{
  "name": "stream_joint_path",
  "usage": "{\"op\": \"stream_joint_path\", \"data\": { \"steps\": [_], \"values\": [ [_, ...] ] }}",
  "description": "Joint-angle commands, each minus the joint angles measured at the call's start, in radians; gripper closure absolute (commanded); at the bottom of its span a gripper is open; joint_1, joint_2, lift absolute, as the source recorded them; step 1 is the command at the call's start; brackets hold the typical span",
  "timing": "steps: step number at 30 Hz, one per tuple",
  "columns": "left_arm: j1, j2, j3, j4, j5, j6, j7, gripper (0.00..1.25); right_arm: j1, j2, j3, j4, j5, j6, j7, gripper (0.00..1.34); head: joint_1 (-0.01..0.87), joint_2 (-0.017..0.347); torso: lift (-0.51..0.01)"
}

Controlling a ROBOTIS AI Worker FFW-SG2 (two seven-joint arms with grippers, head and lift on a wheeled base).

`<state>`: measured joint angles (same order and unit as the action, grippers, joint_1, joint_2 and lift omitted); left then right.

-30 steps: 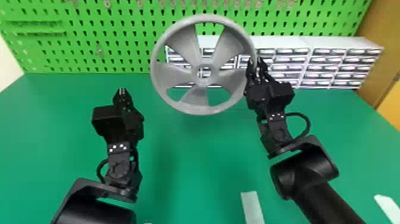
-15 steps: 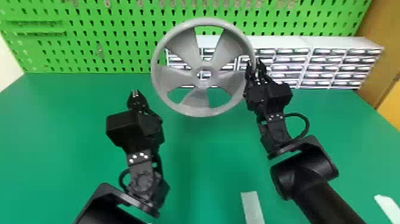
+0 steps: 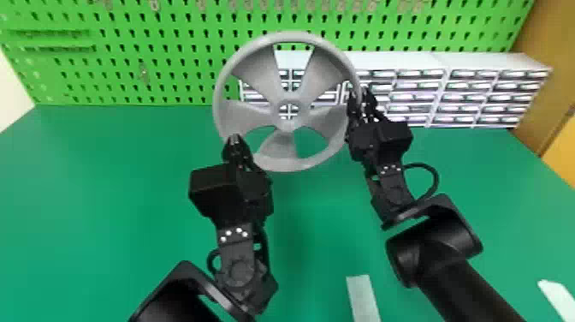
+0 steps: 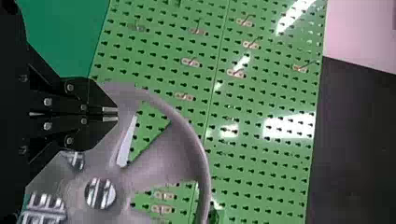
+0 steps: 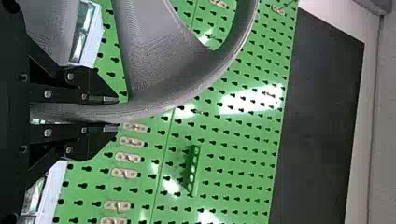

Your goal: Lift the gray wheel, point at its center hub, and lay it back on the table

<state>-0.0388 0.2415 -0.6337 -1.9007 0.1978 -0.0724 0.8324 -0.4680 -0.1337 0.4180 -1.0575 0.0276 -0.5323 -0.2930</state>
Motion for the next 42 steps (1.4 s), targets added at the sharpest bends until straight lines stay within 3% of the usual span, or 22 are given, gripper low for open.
{"op": "stream_joint_path", "data": {
  "steps": [1, 14, 29, 42],
  "values": [
    [-0.047, 0.032, -0.067, 0.005, 0.081, 0.014, 0.001, 1.15, -0.006, 0.0, 0.004, 0.007, 0.0, 0.0, 0.0, 1.23, 0.692, 0.048, -0.096],
    [-0.174, 0.039, -0.19, 0.092, 0.183, 0.0, 0.001, 1.18, -0.023, 0.0, 0.002, 0.016, 0.003, 0.0, 0.0, 1.23, 0.692, 0.048, -0.096],
    [-0.309, -0.013, -0.29, 0.256, 0.189, -0.047, 0.036, 1.18, -0.027, -0.001, -0.005, 0.019, 0.008, 0.0, -0.001, 1.23, 0.692, 0.048, -0.096],
    [-0.306, -0.022, -0.274, 0.273, 0.189, -0.061, 0.048, 1.18, -0.024, -0.006, -0.01, 0.019, 0.011, 0.003, -0.001, 1.23, 0.692, 0.048, -0.096]
  ]
}}
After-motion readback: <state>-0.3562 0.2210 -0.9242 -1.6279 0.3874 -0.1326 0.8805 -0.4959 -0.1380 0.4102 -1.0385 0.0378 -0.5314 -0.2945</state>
